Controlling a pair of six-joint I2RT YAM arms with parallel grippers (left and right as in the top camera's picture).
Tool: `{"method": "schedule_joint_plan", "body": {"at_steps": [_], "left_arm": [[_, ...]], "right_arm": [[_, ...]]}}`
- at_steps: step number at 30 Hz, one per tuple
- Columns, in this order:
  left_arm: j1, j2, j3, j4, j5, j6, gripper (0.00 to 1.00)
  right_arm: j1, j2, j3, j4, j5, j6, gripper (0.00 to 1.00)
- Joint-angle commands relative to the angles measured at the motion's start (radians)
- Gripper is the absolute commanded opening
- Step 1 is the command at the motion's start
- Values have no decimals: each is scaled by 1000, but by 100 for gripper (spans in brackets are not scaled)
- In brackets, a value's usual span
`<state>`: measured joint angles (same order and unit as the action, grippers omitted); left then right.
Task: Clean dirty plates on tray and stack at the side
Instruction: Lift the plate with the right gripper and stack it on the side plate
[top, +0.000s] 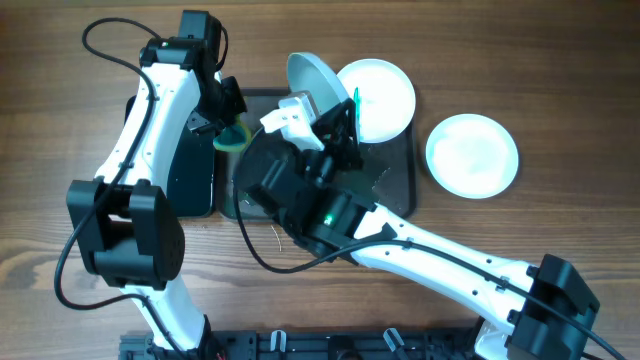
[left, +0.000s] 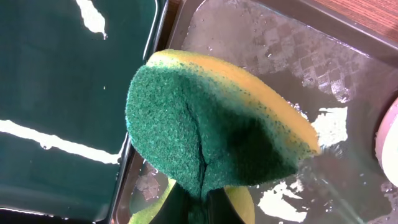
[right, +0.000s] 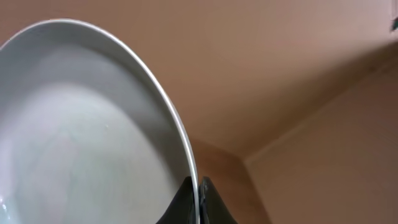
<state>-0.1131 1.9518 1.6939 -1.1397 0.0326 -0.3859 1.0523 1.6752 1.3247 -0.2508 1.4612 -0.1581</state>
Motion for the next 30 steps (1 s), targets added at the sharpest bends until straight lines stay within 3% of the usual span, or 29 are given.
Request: {"method": "schedule_joint_plan", "body": {"at_steps": [1, 5, 7, 11, 14, 17, 21, 23, 30], "left_arm": [[-3, -22, 15, 3, 16, 15, 4], [-3, -22, 15, 3, 16, 15, 4], [-3, -22, 15, 2, 16, 15, 4], [-3, -22, 15, 0, 16, 15, 4], [-3, -22, 15, 0, 16, 15, 4], [-3, -22, 15, -1, 16, 15, 4], [-11, -22, 15, -2, 16, 16, 4], [-16, -22, 15, -1, 16, 16, 4], [-18, -22, 15, 0, 16, 16, 4]], "right_arm": [[3, -24, 21, 34, 60, -122, 4], [3, -24, 8, 29, 59, -53, 4], [3, -24, -10, -32, 26, 63, 4], [-22, -24, -11, -340, -296, 414, 4], [-140, -31, -8, -500, -666, 685, 4], [-343, -89, -8, -483, -1176, 695, 4], [-606, -170, -8, -509, -1535, 681, 4], [-752, -200, -8, -566, -1614, 681, 4], [-1239, -203, -23, -755, -1566, 553, 4]]}}
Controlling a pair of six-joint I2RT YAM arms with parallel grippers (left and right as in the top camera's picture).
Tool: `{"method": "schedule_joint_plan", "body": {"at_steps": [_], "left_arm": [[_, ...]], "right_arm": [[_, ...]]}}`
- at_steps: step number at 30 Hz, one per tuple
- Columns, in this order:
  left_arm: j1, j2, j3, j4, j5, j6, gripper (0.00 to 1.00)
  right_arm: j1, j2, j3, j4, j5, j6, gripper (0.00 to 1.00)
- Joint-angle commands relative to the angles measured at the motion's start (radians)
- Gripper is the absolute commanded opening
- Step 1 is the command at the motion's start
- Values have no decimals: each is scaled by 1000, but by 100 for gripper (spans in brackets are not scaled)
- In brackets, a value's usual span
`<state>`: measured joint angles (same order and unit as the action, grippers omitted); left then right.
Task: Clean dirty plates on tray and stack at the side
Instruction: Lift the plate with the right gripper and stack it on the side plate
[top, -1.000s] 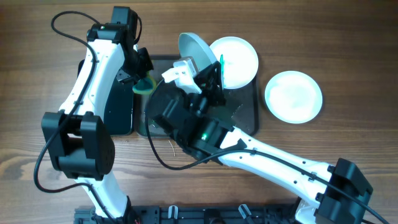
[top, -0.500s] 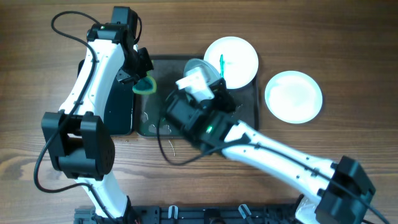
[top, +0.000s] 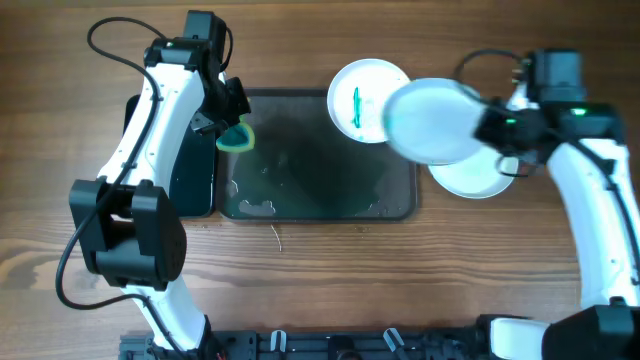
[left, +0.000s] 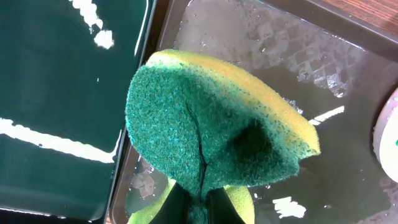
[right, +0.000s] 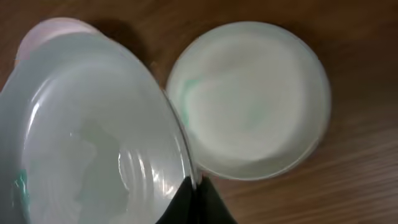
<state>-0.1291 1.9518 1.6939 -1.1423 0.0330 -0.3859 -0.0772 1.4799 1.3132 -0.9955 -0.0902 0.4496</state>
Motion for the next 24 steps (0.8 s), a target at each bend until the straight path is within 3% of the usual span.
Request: {"method": "schedule_joint_plan", "body": {"at_steps": [1, 6, 16, 18, 22, 24], "left_arm": [[-2, -22, 15, 4, 15, 16, 4], [-2, -22, 15, 6, 15, 16, 4], [-4, -22, 15, 6, 15, 16, 4], [-4, -22, 15, 6, 15, 16, 4], [-4, -22, 15, 6, 15, 16, 4], [-5, -22, 15, 6, 15, 16, 4]], "right_arm": [[-154, -4, -27, -7, 32, -52, 4], [-252, 16, -179, 116, 166, -46, 4], [-210, 127, -365, 405, 79, -109, 5], [-180, 148, -365, 415, 48, -154, 10], [-138, 146, -315, 372, 48, -161, 47], [-139, 146, -233, 296, 48, -161, 52]]}}
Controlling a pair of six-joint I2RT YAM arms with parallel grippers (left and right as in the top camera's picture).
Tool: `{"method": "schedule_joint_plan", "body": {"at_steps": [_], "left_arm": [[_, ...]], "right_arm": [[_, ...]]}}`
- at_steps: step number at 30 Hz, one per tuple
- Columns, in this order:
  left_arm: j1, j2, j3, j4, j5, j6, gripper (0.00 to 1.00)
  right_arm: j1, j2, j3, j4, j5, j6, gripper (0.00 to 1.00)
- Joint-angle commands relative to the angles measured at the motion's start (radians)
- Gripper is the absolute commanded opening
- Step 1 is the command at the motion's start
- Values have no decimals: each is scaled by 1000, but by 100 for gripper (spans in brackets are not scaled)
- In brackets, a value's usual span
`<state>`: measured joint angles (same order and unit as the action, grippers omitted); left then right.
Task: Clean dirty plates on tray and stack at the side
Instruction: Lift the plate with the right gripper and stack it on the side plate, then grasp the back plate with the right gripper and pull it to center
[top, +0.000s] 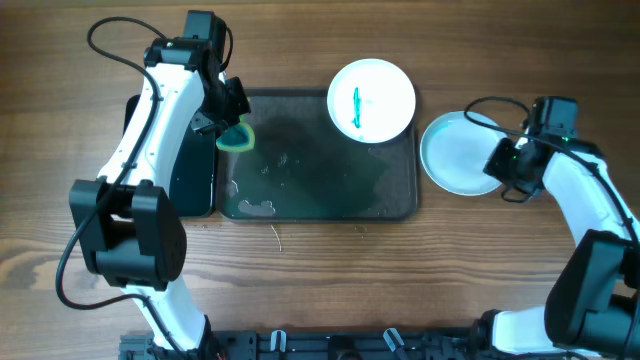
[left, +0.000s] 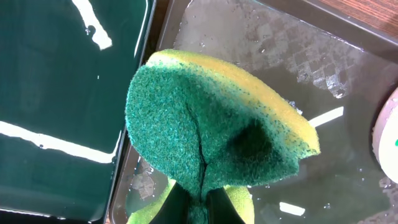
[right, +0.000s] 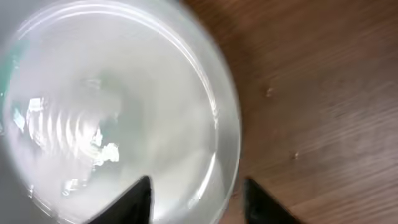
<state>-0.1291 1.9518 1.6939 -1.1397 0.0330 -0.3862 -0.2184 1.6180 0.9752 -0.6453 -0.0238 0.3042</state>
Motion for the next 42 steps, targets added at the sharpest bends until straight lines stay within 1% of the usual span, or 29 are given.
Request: {"method": "schedule_joint_plan", "body": {"at_steps": [1, 4, 7, 9, 10, 11, 12, 13, 16, 19, 20, 21, 23, 28, 30, 31, 34, 39, 42], "left_arm": [[-5, -22, 15, 3, 15, 16, 4], [-5, -22, 15, 3, 15, 16, 4], [-5, -22, 15, 3, 15, 16, 4], [-5, -22, 15, 4, 15, 16, 4], [-5, -22, 15, 5, 15, 16, 4], [-5, -22, 15, 6, 15, 16, 4], [-5, -22, 15, 6, 15, 16, 4], [-5, -22, 15, 6, 15, 16, 4], [-5, -22, 15, 7, 15, 16, 4], [-5, -22, 15, 7, 15, 16, 4], [-5, -22, 15, 8, 15, 16, 4], [-5, -22, 15, 7, 15, 16, 4], [-5, -22, 15, 7, 15, 16, 4], [-5, -22, 15, 7, 15, 16, 4], [-5, -22, 15, 8, 15, 16, 4], [-5, -22, 15, 8, 15, 16, 4], [-5, -22, 15, 7, 15, 16, 4], [-5, -22, 15, 7, 15, 16, 4], [-5, -22, 15, 7, 15, 16, 4]], "right_arm": [[3, 8, 169, -106, -30, -17, 52], [29, 9, 313, -166, -136, -68, 53], [102, 10, 380, -158, -138, -65, 61], [186, 23, 397, -122, -140, -19, 61], [231, 41, 397, -101, -140, 29, 62], [264, 61, 397, -87, -134, 83, 56], [286, 79, 397, -81, -129, 135, 44], [309, 99, 397, -81, -119, 211, 37], [363, 162, 397, -60, -107, 327, 38], [395, 227, 395, -38, -87, 384, 37], [411, 269, 391, -5, -89, 404, 38], [428, 313, 391, 37, -89, 406, 38], [441, 354, 391, 60, -89, 417, 37], [451, 436, 391, 65, -89, 435, 36], [451, 441, 391, 61, -106, 426, 34], [451, 441, 391, 61, -122, 417, 28], [470, 441, 391, 48, -203, 348, 5], [552, 439, 392, -24, -227, 302, 4], [614, 431, 392, -50, -246, 301, 4]]}}
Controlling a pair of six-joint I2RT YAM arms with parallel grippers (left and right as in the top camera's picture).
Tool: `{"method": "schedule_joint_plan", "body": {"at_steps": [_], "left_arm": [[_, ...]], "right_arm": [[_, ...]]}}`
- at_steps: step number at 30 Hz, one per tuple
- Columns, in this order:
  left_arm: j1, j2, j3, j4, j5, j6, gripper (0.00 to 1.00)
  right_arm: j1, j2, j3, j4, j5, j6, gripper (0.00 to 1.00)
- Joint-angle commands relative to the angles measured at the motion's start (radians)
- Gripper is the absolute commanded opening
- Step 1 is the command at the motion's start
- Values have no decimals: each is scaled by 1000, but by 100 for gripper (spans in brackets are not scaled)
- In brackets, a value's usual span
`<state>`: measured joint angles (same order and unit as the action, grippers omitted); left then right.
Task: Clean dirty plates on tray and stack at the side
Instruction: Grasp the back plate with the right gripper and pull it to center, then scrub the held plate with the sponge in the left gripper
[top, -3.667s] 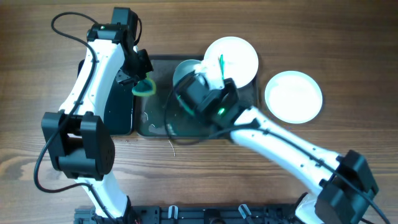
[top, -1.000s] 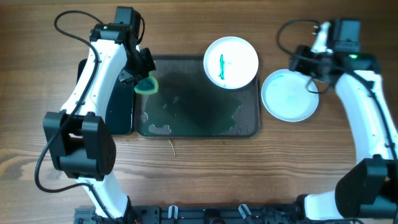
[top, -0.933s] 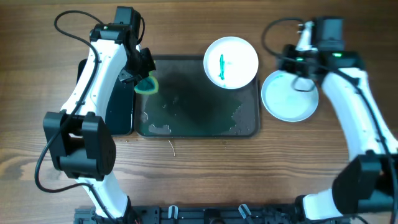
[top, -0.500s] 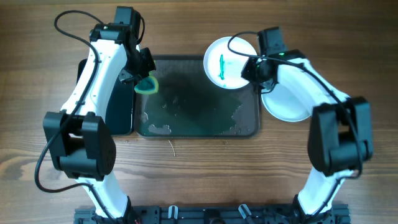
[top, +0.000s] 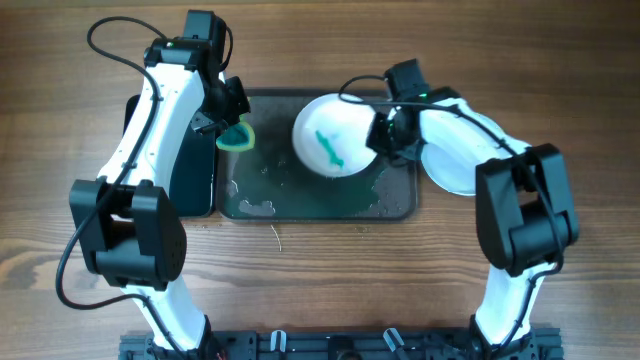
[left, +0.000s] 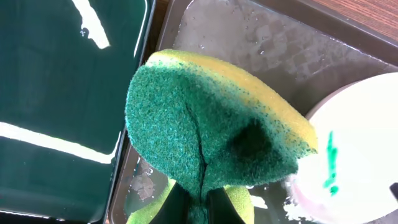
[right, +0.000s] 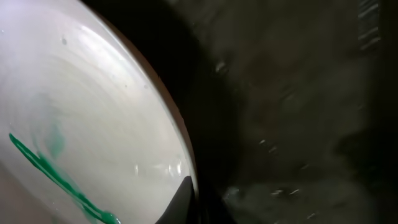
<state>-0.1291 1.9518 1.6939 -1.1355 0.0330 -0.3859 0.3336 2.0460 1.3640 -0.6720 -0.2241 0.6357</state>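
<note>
A white plate (top: 333, 135) with a green streak is held over the middle of the dark wet tray (top: 290, 195), its right rim pinched by my right gripper (top: 378, 133). The streak and rim (right: 93, 143) fill the right wrist view, gripper (right: 194, 193) shut on the edge. My left gripper (top: 232, 128) is at the tray's upper left, shut on a folded green and yellow sponge (left: 211, 124); gripper (left: 198, 208). The plate (left: 354, 149) shows at right there. Clean white plates (top: 455, 160) are stacked on the wood right of the tray.
A dark green basin (top: 190, 160) sits left of the tray, touching it. Suds and water patches (top: 250, 208) lie on the tray floor. Wooden table (top: 60, 120) surrounds everything.
My right gripper has left the stack at the right, where it was open, and is now shut on the streaked plate, which has moved from the tray's upper right corner toward the middle. The left arm stayed put.
At first my right gripper held a white plate tilted over the tray beside the sponge. Then it carried that plate toward the right, and later stood open over it on the stack beside the tray. Now it holds the green-streaked plate over the tray; the sponge stayed held throughout.
</note>
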Motion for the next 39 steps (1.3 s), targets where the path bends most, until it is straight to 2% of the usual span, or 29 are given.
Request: {"method": "schedule_joint_plan", "body": {"at_steps": [1, 2, 4, 7, 9, 12, 15, 19, 22, 24, 25, 28, 32, 35, 39], "left_arm": [[-5, -22, 15, 3, 15, 16, 4], [-5, -22, 15, 3, 15, 16, 4], [-5, -22, 15, 3, 14, 16, 4], [-5, -22, 15, 3, 14, 16, 4], [-5, -22, 15, 6, 14, 16, 4], [-5, -22, 14, 12, 14, 16, 4], [-5, -22, 14, 21, 14, 16, 4], [-5, -22, 14, 22, 15, 16, 4], [-5, -22, 14, 22, 15, 16, 4], [-5, -22, 14, 22, 15, 16, 4], [-5, -22, 14, 22, 15, 16, 4], [-5, -22, 13, 21, 16, 16, 4], [-21, -22, 8, 22, 16, 15, 4], [-47, -22, -3, 30, 16, 15, 4], [-98, -19, -63, 100, 16, 15, 4]], "right_arm": [[79, -2, 3, -34, -48, -30, 4], [91, -5, 3, -46, -48, -31, 5], [106, -13, 5, -68, -47, -61, 17], [88, -16, 28, -41, -13, -237, 56], [62, -15, 53, 11, -32, -433, 59], [45, -7, 64, 78, -49, -579, 60], [49, 39, 87, 114, -97, -687, 57], [56, 119, 159, 75, -134, -715, 50], [56, 126, 161, 72, -140, -670, 27], [56, 126, 161, 66, -142, -617, 16], [56, 126, 161, 51, -141, -541, 4], [63, 126, 159, 4, -140, -373, 4], [82, 126, 85, -30, -122, -31, 4], [101, 126, 26, 8, -120, 31, 4], [101, 126, 25, 6, -144, 19, 4]]}}
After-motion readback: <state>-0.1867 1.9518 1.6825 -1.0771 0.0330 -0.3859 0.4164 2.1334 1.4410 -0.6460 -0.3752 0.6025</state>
